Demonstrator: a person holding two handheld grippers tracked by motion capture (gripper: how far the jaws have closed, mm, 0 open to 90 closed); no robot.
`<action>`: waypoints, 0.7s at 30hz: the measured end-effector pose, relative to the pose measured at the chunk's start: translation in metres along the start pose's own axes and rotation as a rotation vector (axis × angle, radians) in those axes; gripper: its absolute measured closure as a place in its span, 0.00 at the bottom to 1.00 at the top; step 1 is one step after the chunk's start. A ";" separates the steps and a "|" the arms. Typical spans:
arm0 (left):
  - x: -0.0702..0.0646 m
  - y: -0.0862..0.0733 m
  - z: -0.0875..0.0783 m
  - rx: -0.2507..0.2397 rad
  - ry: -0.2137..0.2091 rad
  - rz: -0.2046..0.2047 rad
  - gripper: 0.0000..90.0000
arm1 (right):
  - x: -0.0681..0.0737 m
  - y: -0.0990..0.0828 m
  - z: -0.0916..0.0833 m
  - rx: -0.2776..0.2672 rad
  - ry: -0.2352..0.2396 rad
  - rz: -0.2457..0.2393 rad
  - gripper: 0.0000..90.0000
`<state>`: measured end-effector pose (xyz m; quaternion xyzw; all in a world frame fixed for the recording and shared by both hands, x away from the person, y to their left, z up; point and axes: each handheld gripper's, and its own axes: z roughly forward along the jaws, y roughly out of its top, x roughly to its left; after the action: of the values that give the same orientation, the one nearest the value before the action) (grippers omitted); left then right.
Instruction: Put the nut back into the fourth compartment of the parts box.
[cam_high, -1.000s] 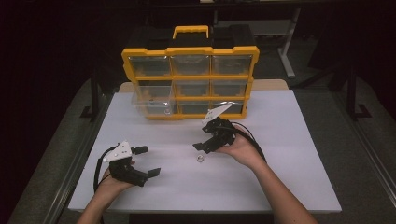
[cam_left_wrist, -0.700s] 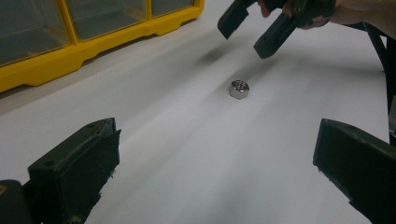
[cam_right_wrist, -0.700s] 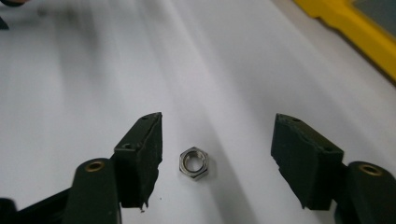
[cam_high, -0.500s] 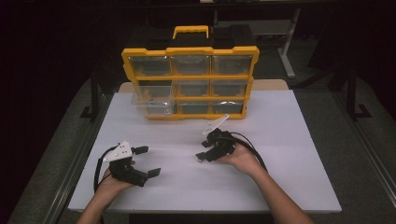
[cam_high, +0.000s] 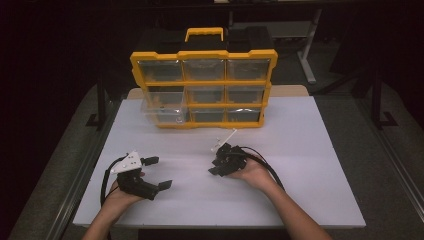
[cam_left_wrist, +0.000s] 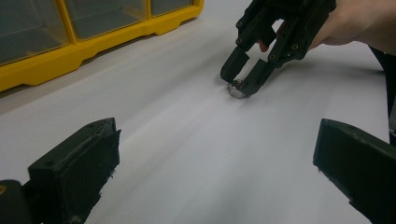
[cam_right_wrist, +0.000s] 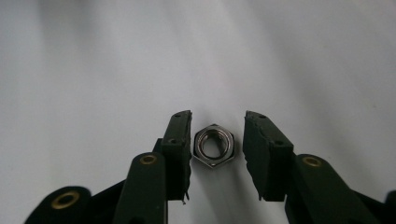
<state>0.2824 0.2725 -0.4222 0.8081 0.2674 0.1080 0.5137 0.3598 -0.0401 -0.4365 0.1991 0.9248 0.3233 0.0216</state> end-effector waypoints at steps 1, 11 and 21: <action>0.000 0.000 0.000 -0.002 0.001 0.000 0.00 | 0.001 0.000 0.000 0.000 -0.005 -0.004 0.73; 0.000 0.000 0.000 -0.001 0.000 0.001 0.00 | 0.002 0.003 0.000 0.012 -0.010 -0.013 0.77; 0.000 0.000 0.000 -0.006 0.007 -0.010 0.00 | -0.004 0.018 -0.021 -0.021 0.000 0.040 0.77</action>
<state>0.2825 0.2727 -0.4223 0.8049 0.2727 0.1090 0.5156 0.3662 -0.0414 -0.4089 0.2172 0.9172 0.3336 0.0171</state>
